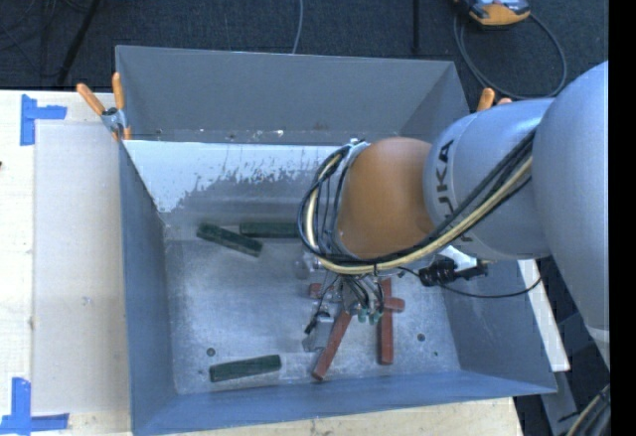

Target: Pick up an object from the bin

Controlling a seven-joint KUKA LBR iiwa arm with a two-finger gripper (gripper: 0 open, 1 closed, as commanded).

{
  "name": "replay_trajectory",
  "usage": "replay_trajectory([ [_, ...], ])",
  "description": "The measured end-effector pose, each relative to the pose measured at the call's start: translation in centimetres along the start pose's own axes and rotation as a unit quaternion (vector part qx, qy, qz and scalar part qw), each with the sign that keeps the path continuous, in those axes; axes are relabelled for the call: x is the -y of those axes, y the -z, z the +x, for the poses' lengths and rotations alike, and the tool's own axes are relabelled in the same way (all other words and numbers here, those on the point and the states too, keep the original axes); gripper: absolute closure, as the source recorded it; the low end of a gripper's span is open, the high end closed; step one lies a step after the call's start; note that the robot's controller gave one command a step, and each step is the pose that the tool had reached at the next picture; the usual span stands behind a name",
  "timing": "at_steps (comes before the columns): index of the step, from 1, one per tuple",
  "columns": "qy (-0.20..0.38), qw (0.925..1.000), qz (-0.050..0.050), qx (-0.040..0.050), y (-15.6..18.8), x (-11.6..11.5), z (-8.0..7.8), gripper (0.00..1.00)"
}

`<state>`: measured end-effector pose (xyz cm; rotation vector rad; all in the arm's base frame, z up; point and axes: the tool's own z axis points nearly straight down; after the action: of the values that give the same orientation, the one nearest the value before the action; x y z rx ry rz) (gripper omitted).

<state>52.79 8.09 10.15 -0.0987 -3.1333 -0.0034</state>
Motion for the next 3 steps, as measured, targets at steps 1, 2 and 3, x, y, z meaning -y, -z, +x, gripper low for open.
replay_trajectory([
  [1,0.059,0.9982,0.001,0.0039,-1.4,4.8,-1.9,0.0],
  [2,0.124,0.9923,0.001,0.002,-3.2,6.0,-0.3,1.0],
  [3,0.123,0.9924,0.001,0.0019,-3.2,6.0,-0.3,1.0],
])
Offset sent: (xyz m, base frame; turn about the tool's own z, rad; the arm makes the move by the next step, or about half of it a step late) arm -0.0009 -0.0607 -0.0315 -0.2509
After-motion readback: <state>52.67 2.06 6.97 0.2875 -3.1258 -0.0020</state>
